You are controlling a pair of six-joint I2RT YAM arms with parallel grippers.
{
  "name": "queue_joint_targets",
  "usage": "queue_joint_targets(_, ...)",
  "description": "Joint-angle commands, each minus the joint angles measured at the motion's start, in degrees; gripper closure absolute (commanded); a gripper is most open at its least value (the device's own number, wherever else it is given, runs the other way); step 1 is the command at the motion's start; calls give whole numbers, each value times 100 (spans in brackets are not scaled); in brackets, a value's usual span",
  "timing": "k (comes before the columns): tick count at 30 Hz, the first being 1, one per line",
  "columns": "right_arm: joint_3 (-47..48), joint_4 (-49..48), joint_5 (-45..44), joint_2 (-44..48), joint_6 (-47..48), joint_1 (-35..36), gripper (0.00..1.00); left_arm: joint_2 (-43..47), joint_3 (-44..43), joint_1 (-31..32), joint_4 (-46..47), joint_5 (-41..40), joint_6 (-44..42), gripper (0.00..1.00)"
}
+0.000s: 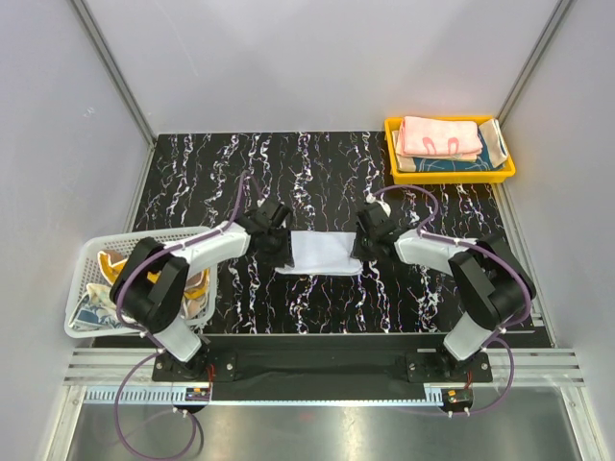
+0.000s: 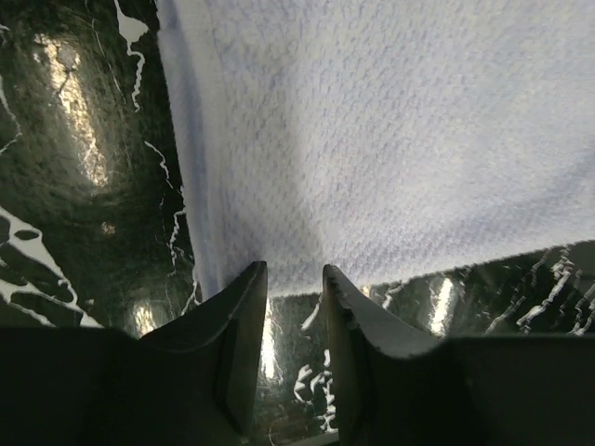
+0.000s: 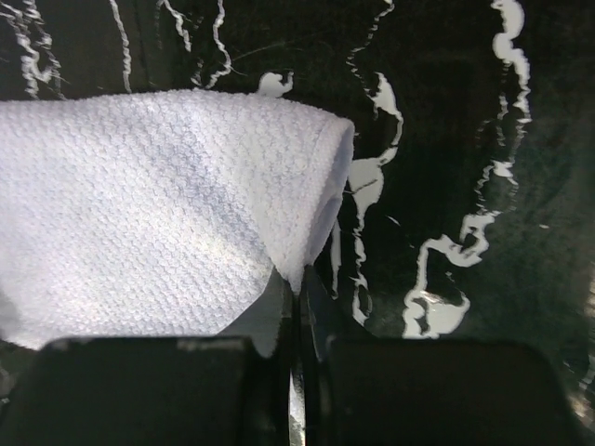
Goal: Fold and stack the towels
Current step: Neatly place the folded towel into the bin
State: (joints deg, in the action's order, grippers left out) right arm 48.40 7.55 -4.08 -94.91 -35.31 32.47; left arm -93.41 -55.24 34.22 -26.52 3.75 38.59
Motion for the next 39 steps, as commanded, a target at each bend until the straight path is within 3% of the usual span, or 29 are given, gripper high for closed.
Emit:
queue_joint_targets(1, 292, 1001, -752, -63, 366, 84, 100, 673, -862, -11, -326, -207, -114, 63)
queue_joint_targets(7, 1661, 1932, -1717, -404, 1418, 93, 100, 1481, -1709, -327, -1223, -498, -466, 61)
queue_joint_targets(11, 3223, 2321, -2815, -1447, 2360, -56, 100, 1852, -1700, -802, -1416, -410, -712, 61)
queue_joint_targets(16, 4790, 2487, -3169, -2592, 3503, -644, 100, 2142, -1463, -978, -1549, -498, -1099, 61)
queue_joint_targets(19, 6456, 2829, -3170, -3330, 4048, -1093, 100, 2309, -1262, -1022, -1496, -594, -1213, 61)
queue_joint_targets(25, 8743, 3033, -3538, -4596, 5189, -1532, 100, 2344, -1059, -1075, -1312, -622, -1424, 61)
queue_joint_targets(28, 9343, 2885, -3766, -5019, 5595, -1699, 100, 2318, -1050, -1084, -1311, -595, -1512, 62)
queue_joint_targets(39, 9679, 1689, -4039, -4975, 6756, -1823, 100, 2292, -962, -1101, -1355, -674, -1741, 62)
